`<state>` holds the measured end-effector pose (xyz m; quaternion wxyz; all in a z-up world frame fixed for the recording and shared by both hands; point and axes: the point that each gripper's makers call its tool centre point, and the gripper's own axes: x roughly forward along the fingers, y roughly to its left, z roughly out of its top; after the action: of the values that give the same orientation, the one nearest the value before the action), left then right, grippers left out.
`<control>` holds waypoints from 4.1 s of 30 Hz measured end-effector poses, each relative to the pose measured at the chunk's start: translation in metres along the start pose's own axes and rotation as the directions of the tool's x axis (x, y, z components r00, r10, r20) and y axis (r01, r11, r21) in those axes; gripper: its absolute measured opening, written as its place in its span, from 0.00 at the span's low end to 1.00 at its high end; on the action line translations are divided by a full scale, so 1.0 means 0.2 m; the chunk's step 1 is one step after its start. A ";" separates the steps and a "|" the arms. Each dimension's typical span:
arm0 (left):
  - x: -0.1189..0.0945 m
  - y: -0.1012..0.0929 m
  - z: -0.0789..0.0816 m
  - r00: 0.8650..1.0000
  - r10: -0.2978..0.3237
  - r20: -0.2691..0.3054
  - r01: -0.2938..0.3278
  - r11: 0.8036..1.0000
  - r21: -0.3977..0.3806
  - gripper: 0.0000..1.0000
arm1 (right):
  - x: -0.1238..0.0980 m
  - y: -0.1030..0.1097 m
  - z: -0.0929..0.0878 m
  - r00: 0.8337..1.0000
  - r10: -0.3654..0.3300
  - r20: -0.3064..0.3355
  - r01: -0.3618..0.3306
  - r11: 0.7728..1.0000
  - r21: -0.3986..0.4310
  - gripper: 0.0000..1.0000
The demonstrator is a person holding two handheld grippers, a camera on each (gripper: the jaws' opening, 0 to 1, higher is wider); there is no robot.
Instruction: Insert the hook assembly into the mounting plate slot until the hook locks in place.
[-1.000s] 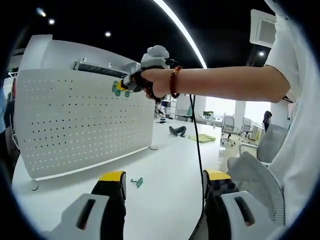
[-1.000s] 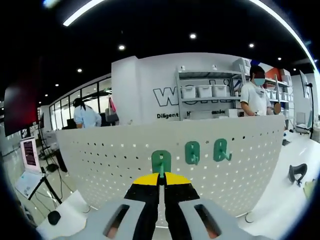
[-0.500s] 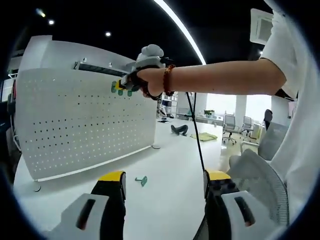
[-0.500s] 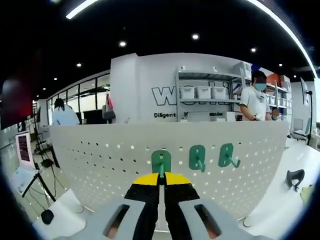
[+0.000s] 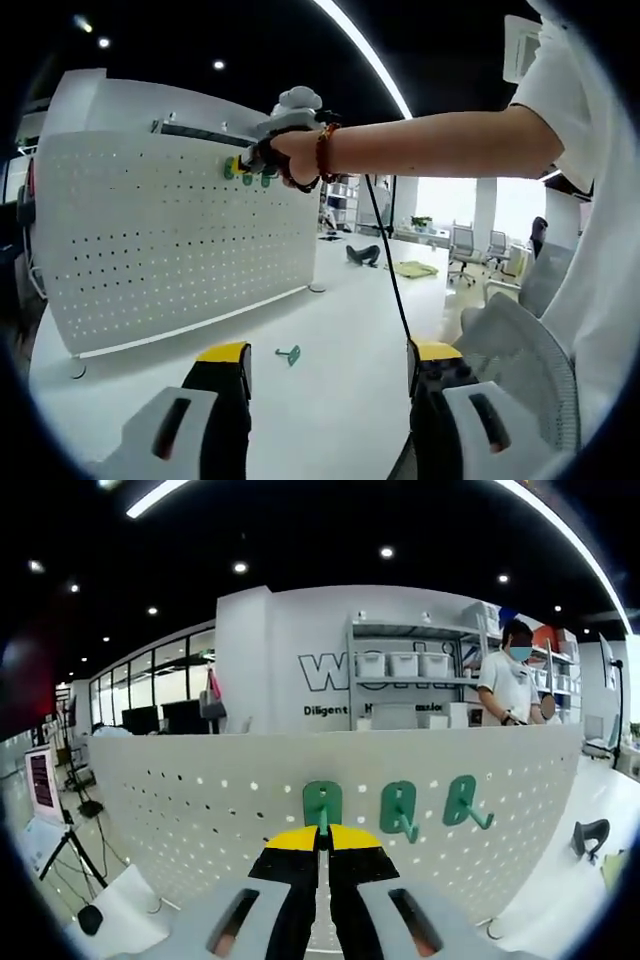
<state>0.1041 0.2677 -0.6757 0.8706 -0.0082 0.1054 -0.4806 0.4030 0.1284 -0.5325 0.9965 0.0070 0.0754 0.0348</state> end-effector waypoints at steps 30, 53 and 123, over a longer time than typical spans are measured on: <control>0.01 -0.01 -0.02 1.000 0.008 -0.007 -0.008 0.999 -0.042 0.64 | 0.03 0.04 -0.04 0.999 0.037 -0.008 -0.038 0.998 -0.045 0.02; 0.05 -0.09 -0.04 0.998 -0.022 -0.059 0.020 0.999 -0.028 0.64 | -0.07 0.01 -0.22 0.988 0.135 -0.072 -0.136 0.991 -0.004 0.10; 0.09 -0.21 -0.16 0.984 -0.053 -0.172 0.044 0.998 -0.054 0.60 | -0.62 -0.09 -1.46 0.842 0.221 -0.492 -0.139 0.970 0.198 0.12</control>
<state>0.0717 0.2328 -0.7060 0.8457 0.0094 0.1927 -0.4976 0.2382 0.1039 -0.8027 0.9294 0.0819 0.3382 0.1233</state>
